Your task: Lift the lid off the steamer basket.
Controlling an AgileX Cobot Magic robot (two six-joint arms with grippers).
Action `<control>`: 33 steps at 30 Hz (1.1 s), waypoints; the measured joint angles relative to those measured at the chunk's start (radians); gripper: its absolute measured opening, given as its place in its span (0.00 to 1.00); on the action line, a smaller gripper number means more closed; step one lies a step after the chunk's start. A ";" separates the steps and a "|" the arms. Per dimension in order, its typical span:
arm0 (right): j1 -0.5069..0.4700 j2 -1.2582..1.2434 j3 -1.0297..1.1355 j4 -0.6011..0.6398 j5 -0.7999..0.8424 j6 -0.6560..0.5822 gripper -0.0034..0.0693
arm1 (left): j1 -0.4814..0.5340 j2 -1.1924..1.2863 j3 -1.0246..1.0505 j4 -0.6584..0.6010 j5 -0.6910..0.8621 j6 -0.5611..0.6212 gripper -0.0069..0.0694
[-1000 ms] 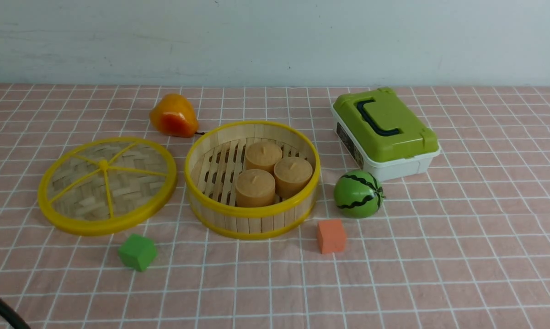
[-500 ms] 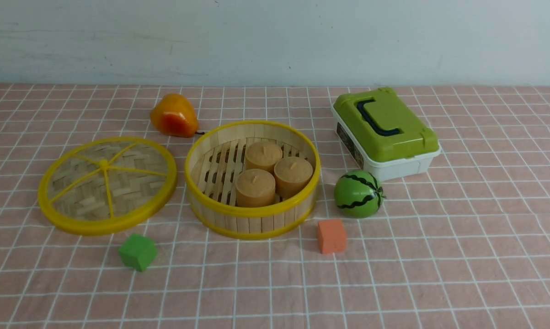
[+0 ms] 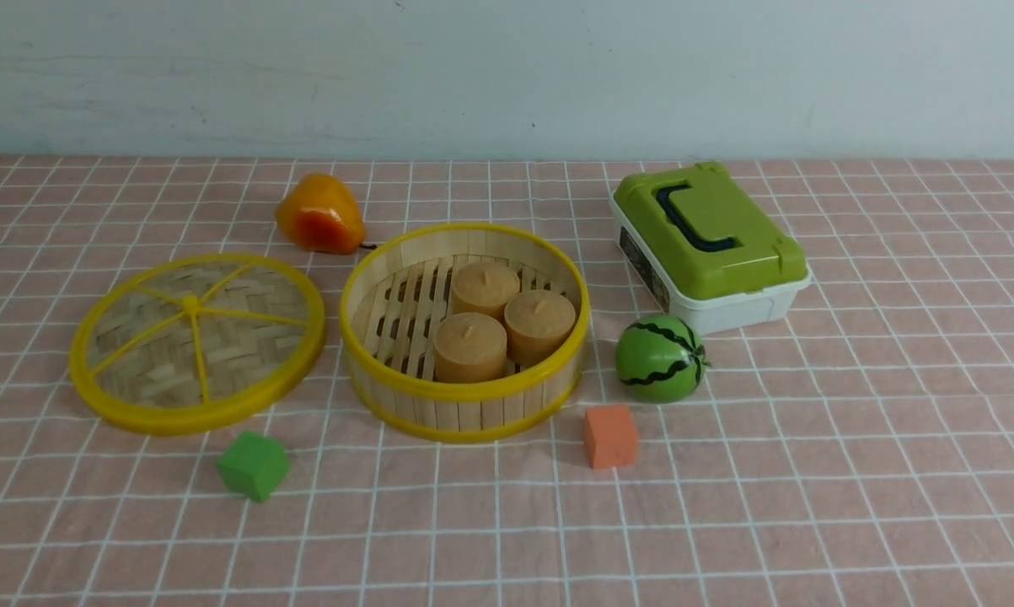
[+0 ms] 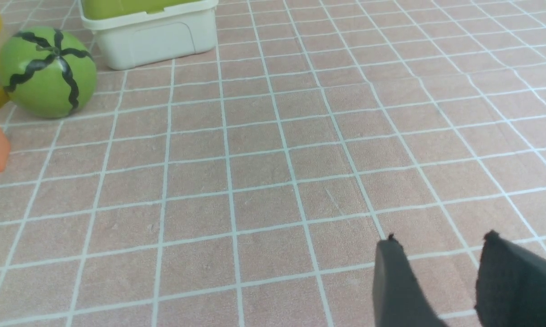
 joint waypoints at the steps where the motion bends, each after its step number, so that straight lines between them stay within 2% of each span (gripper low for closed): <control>1: 0.000 0.000 0.000 0.000 0.000 0.000 0.38 | 0.000 0.000 0.000 0.000 0.000 0.000 0.08; 33: 0.000 0.000 0.000 0.000 0.000 0.000 0.38 | 0.000 0.000 0.000 0.002 0.001 0.000 0.10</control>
